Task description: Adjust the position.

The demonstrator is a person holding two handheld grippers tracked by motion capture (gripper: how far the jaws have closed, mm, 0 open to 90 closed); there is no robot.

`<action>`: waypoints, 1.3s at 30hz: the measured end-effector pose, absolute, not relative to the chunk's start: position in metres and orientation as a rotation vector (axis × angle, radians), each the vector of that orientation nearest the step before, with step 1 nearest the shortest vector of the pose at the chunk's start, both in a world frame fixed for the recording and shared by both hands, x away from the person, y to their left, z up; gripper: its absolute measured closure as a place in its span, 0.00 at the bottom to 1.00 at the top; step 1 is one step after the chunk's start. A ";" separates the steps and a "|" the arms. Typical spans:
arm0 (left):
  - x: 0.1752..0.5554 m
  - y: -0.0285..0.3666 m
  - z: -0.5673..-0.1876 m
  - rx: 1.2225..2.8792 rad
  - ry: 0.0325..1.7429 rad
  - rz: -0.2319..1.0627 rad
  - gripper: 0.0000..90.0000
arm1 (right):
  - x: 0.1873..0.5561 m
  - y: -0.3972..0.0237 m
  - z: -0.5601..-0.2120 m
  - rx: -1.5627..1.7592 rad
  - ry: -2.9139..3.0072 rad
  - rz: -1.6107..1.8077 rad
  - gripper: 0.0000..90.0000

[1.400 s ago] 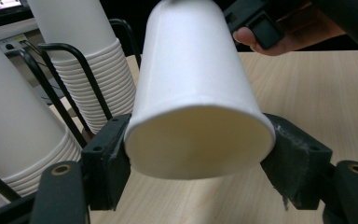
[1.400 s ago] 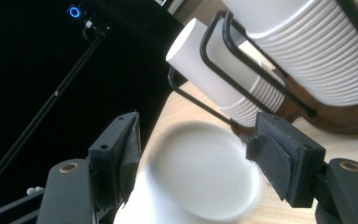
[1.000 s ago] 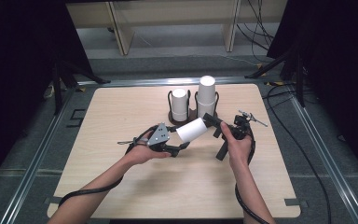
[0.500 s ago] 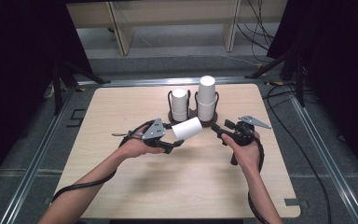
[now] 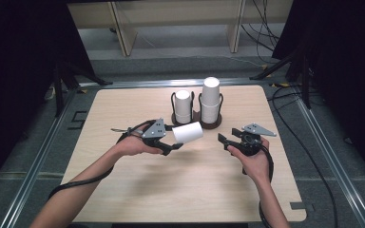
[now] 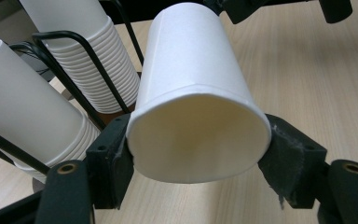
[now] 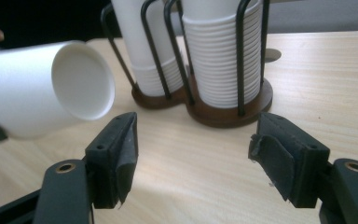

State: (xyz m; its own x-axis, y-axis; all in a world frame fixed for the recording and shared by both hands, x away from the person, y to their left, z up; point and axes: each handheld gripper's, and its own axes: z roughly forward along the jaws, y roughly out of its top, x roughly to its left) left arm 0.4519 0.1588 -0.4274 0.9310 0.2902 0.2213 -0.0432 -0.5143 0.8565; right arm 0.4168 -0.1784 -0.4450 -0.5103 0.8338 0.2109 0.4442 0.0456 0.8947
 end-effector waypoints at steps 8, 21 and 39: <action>0.459 0.163 -0.421 2.127 0.148 0.386 0.35 | 0.412 -0.181 -0.446 1.251 2.022 1.395 0.35; 0.464 0.169 -0.410 2.168 0.107 0.362 0.36 | 0.406 -0.184 -0.446 1.253 2.030 1.375 0.36; 0.462 0.171 -0.402 2.256 0.061 0.381 0.37 | 0.399 -0.183 -0.445 1.307 2.023 1.417 0.36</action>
State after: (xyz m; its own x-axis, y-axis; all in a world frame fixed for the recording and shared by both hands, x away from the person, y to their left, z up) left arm 0.4622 0.1708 -0.4020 0.9529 0.1691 0.2519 -0.0816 -0.6566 0.7498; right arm 0.3993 -0.1832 -0.4448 -0.5161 0.8293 0.2140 0.4844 0.0766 0.8715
